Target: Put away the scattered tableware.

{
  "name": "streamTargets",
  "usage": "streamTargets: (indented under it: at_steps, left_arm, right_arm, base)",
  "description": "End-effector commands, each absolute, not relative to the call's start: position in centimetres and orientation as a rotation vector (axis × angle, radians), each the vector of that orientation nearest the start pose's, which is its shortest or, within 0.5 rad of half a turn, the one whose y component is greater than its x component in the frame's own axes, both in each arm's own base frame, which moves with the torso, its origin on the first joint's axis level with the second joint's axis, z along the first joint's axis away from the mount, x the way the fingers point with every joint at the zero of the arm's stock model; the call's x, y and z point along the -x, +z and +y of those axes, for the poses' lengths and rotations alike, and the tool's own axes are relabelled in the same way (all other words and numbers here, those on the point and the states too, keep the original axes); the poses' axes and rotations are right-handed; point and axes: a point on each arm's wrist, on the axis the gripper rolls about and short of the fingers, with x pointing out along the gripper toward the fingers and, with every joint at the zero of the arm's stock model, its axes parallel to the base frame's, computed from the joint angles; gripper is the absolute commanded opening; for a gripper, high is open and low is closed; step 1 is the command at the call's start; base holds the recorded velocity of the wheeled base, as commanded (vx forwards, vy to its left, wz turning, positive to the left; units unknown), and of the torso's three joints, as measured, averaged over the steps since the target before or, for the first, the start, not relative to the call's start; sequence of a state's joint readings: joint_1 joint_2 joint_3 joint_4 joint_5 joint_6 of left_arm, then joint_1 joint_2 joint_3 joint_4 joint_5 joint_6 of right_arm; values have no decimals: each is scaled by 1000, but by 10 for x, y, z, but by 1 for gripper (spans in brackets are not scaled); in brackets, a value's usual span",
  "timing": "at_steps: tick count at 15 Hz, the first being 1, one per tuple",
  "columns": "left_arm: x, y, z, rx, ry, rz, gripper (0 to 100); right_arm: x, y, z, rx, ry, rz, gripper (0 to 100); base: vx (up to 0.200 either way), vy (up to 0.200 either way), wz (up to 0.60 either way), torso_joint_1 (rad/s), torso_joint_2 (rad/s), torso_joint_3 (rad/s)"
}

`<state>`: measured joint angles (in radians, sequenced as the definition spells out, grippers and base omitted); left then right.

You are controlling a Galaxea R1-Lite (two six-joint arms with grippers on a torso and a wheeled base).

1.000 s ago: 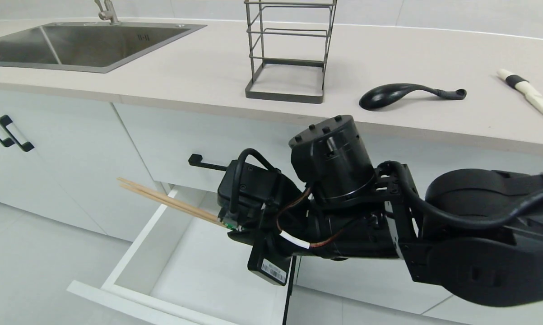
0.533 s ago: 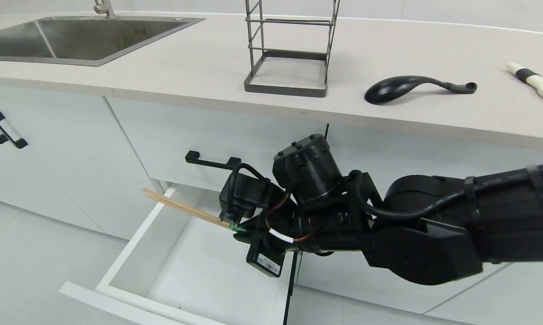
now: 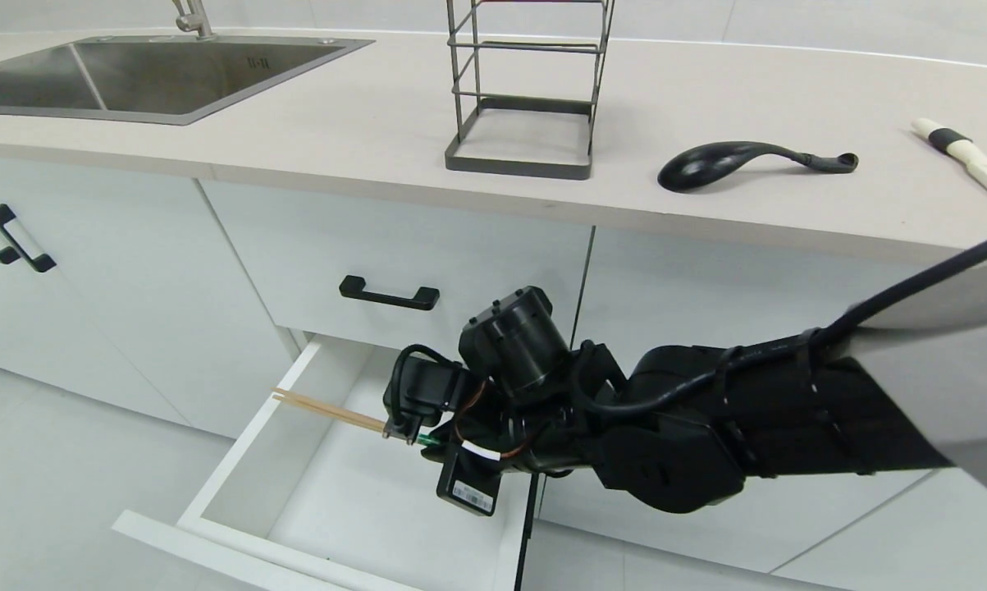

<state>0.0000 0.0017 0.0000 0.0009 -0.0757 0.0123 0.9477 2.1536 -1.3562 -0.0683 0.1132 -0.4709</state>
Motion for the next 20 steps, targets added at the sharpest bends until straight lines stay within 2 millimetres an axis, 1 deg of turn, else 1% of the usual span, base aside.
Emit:
streamTargets:
  at_steps: [1,2,4,7,9,13,17,20]
  left_arm:
    - [23,76,-2,-12,-77,3,100]
    - [23,75,-2,-12,-75,4,100]
    - [23,75,-2,-12,-75,4,100]
    - [23,75,-2,-12,-75,4,100]
    - [23,76,-2,-12,-77,3,100]
    - [23,75,-2,-14,-75,4,100]
    - [23,75,-2,-12,-77,4,100]
    - [23,76,-2,-12,-75,3,100]
  right_arm:
    - [-245,93,344,731,1174,488,0]
    - [-247,88,345,734,1172,500,0]
    - [-258,80,348,728,1158,505,0]
    - [-270,68,360,720,1159,504,0]
    - [-272,57,363,728,1162,525,0]
    - [-279,38,362,732,1137,571,0]
    - [-288,33,374,722,1131,537,0]
    - [-290,22,375,727,1133,558,0]
  base:
    - [0,0,0,0,0,0]
    - [0,0,0,0,0,0]
    - [0,0,0,0,0,0]
    - [0,0,0,0,0,0]
    - [0,0,0,0,0,0]
    - [0,0,0,0,0,0]
    - [0,0,0,0,0,0]
    - [0,0,0,0,0,0]
